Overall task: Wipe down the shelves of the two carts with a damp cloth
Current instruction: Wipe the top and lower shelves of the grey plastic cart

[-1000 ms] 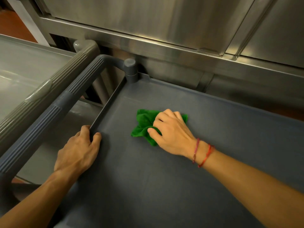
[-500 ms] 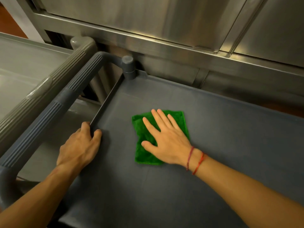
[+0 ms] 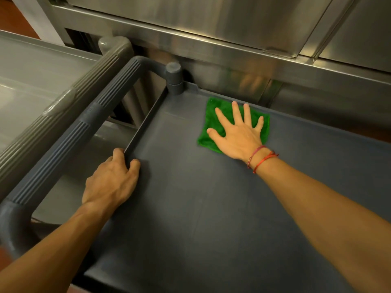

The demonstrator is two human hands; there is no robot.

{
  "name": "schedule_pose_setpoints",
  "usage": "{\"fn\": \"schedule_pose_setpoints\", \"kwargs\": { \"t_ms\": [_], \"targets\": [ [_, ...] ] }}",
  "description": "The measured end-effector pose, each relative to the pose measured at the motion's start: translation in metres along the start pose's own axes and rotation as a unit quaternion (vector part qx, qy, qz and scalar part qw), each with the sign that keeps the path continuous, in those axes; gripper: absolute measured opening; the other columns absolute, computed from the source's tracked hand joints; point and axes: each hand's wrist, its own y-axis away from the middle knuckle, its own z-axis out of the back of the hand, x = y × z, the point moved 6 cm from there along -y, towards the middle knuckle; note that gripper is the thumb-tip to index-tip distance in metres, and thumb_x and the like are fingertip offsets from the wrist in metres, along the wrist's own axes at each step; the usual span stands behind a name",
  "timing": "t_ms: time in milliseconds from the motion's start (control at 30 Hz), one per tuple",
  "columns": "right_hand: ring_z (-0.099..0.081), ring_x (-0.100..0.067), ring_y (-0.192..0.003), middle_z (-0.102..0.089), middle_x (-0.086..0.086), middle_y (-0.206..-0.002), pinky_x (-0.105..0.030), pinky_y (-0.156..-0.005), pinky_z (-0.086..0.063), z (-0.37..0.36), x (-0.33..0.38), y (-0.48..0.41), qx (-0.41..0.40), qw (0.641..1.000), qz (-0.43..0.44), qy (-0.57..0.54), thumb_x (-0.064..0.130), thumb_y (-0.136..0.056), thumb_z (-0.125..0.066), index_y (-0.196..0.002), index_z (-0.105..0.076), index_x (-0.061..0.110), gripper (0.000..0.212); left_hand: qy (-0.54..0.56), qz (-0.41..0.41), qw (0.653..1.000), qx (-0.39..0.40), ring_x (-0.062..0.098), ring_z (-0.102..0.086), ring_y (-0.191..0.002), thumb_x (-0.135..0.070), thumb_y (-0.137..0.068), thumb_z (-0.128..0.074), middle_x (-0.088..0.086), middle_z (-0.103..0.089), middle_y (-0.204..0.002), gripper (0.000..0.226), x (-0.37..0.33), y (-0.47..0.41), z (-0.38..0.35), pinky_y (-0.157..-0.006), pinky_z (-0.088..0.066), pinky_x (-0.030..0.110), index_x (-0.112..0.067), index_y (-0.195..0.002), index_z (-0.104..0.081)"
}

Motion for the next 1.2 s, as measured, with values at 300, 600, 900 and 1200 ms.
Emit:
{"fn": "schedule_pose_setpoints", "kwargs": {
  "t_ms": [300, 600, 900, 1200],
  "targets": [
    [0.017, -0.033, -0.152, 0.01, -0.001, -0.167, -0.068, -0.116, 0.004, -0.017, 0.032, 0.112, 0.014, 0.995, 0.1, 0.004, 0.076, -0.089, -0.03, -0.154, -0.012, 0.049, 0.073, 0.02, -0.009, 1.0, 0.013, 0.022, -0.053, -0.075, -0.048, -0.1, -0.038, 0.003, -0.054, -0.088, 0.026, -0.005, 0.006, 0.004, -0.073, -0.049, 0.047, -0.022, -0.1, -0.039],
    [-0.004, -0.027, -0.154, -0.008, -0.001, -0.168, -0.062, -0.12, -0.007, -0.004, 0.0, 0.028, -0.023, 0.997, 0.07, 0.019, 0.062, -0.099, -0.03, -0.154, -0.021, 0.045, 0.059, 0.021, -0.001, 1.0, 0.019, 0.023, -0.053, -0.078, -0.049, -0.1, -0.035, 0.002, -0.054, -0.088, 0.027, -0.001, 0.001, -0.001, -0.074, -0.044, 0.045, -0.022, -0.099, -0.039],
    [-0.051, -0.037, -0.095, -0.053, -0.016, -0.102, -0.043, -0.076, -0.037, 0.012, 0.005, 0.025, -0.219, 0.973, 0.069, 0.031, 0.047, -0.095, -0.053, -0.121, -0.064, 0.02, 0.04, 0.01, 0.002, 1.0, -0.002, 0.024, -0.051, -0.077, -0.048, -0.099, -0.033, 0.0, -0.05, -0.084, 0.029, 0.001, -0.002, -0.001, -0.073, -0.039, 0.044, -0.02, -0.097, -0.039],
    [-0.057, -0.035, -0.082, -0.056, -0.01, -0.084, -0.045, -0.067, -0.044, -0.003, 0.061, 0.131, -0.162, 0.969, 0.185, -0.04, 0.051, -0.096, -0.041, -0.093, -0.061, 0.017, 0.04, 0.013, -0.001, 1.0, 0.006, 0.031, -0.054, -0.087, -0.047, -0.099, -0.034, 0.008, -0.054, -0.097, 0.03, 0.002, -0.001, 0.001, -0.079, -0.044, 0.049, -0.019, -0.106, -0.04]
  ]
}}
